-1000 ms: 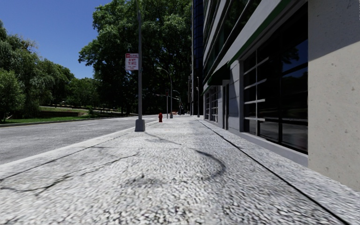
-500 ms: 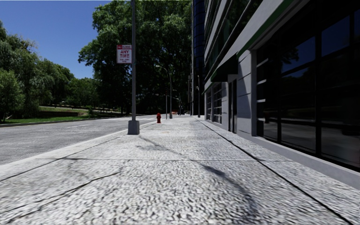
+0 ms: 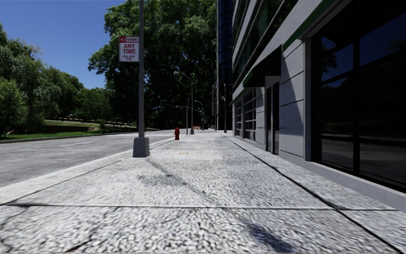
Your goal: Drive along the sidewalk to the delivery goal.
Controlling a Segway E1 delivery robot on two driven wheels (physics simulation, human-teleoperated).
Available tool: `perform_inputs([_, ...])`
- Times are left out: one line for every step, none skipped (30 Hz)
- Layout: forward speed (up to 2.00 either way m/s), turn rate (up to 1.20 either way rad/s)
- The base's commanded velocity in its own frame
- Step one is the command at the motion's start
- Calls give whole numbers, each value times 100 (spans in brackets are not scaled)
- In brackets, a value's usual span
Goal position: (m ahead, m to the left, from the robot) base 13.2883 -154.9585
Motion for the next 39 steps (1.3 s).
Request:
perform_inputs([200,0])
perform_inputs([200,0])
perform_inputs([200,0])
perform_inputs([200,0])
perform_inputs([200,0])
perform_inputs([200,0])
perform_inputs([200,0])
perform_inputs([200,0])
perform_inputs([200,0])
perform_inputs([200,0])
perform_inputs([200,0])
perform_inputs([200,0])
perform_inputs([200,0])
perform_inputs([200,0])
perform_inputs([200,0])
perform_inputs([200,0])
perform_inputs([200,0])
perform_inputs([200,0])
perform_inputs([200,0])
perform_inputs([200,0])
perform_inputs([200,0])
perform_inputs([200,0])
perform_inputs([200,0])
perform_inputs([200,0])
perform_inputs([200,0])
perform_inputs([200,0])
perform_inputs([200,0])
perform_inputs([200,0])
perform_inputs([200,0])
perform_inputs([200,0])
perform_inputs([200,0])
perform_inputs([200,0])
perform_inputs([200,-2])
perform_inputs([200,-75])
perform_inputs([200,-93])
perform_inputs([200,-52])
perform_inputs([200,-52])
perform_inputs([200,0])
perform_inputs([200,0])
